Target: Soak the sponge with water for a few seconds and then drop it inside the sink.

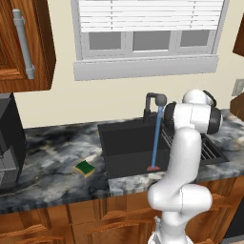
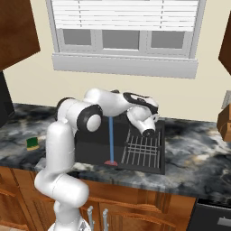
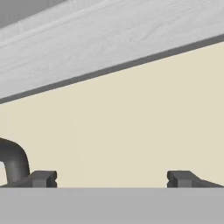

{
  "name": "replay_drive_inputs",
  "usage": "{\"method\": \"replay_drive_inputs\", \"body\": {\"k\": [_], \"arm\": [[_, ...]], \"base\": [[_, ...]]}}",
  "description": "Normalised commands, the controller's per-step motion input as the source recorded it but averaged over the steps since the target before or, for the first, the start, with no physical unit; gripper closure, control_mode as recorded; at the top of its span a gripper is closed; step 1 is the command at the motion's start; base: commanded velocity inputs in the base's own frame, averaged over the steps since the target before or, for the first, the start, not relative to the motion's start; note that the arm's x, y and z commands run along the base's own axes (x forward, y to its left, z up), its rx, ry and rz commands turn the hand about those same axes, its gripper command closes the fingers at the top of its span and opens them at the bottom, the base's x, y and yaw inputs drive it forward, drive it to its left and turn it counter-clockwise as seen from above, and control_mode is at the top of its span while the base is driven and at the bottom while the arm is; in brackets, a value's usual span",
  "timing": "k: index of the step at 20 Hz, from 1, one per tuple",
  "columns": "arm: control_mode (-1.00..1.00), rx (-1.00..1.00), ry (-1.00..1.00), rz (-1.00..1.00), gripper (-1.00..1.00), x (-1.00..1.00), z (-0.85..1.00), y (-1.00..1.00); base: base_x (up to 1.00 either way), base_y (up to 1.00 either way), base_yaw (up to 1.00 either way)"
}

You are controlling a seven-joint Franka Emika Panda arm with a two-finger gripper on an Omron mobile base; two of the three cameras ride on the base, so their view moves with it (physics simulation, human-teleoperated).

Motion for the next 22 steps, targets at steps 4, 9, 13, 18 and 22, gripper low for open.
{"method": "replay_drive_inputs", "body": {"k": [4,9,13,18,22], "arm": [[-1.00,0.06,0.01,-0.01,-1.00,-0.57,0.38,-0.11],[-1.00,0.08,0.18,-0.01,-1.00,-0.50,0.32,-0.33],[-1.00,0.07,0.26,-0.02,-1.00,-0.48,0.18,-0.25],[-1.00,0.04,0.27,-0.01,-1.00,-0.44,0.23,-0.18],[-1.00,0.03,0.20,0.00,-1.00,-0.52,0.25,-0.05]], "base": [[0.00,0.00,0.00],[0.00,0.00,0.00],[0.00,0.00,0.00],[0.00,0.00,0.00],[0.00,0.00,0.00]]}}
